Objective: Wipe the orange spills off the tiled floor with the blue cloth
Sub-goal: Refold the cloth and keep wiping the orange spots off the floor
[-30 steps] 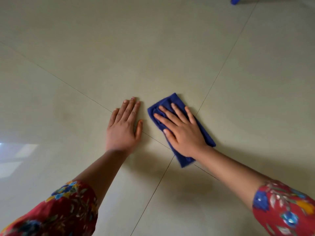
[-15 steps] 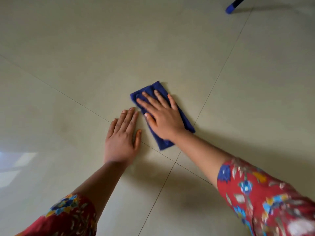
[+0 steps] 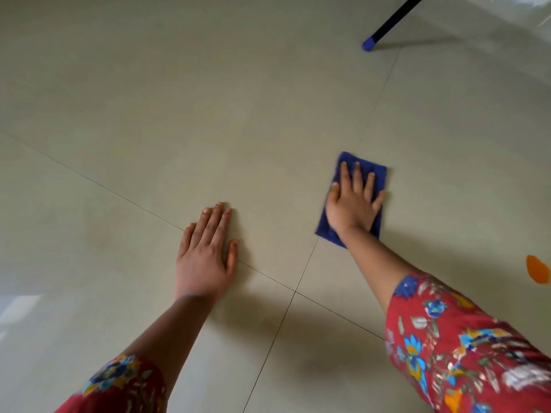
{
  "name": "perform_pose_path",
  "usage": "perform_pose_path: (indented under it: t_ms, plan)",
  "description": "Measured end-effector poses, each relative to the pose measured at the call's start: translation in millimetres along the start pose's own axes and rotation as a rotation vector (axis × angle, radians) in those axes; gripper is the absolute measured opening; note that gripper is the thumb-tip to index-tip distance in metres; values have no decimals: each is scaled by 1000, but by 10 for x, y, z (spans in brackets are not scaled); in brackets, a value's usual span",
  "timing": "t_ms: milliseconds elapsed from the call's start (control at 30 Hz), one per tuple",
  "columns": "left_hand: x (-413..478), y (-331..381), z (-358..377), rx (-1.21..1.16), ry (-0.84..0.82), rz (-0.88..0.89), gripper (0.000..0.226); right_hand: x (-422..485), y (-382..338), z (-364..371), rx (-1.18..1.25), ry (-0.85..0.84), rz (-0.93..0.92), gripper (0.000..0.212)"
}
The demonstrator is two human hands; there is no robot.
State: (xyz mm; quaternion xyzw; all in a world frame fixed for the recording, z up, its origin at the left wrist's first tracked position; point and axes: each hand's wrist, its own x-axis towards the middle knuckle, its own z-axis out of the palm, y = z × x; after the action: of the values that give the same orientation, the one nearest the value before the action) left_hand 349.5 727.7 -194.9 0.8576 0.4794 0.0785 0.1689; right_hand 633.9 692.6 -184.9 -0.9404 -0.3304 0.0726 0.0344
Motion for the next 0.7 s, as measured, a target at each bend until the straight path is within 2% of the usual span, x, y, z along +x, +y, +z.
perform_pose_path:
  t_ms: [33, 100, 167, 233, 300, 433, 500, 567, 700]
  plan:
    - [-4, -1, -5, 2, 1, 0, 61, -147, -142, 34, -29, 0, -106, 55]
    - [5, 5, -7, -5, 3, -2, 61, -720, -299, 151, -68, -4, -480, 57]
    - [8, 10, -1, -18, 6, 5, 61, -1436, -96, 240, -91, -91, -856, 57]
    - [-3, -1, -5, -22, 12, 4, 61, -1650, 311, 180, -127, -171, -1005, 56]
    - [-25, -4, -5, -11, 17, 3, 60, -1377, 548, 72, -199, -129, -941, 56]
    - [-8, -6, 30, -26, 18, 15, 60, -818, 176, -2, -190, -60, -393, 55]
    - [-9, -6, 49, -24, 20, 14, 60, -885, -113, 83, -145, -61, -273, 56]
    - [-6, -13, 37, -29, 11, 11, 60, -1194, -217, 165, -157, -57, -377, 58]
    - [-2, -9, -3, -47, -17, 18, 59, -1741, 98, 131, -202, -130, -682, 58]
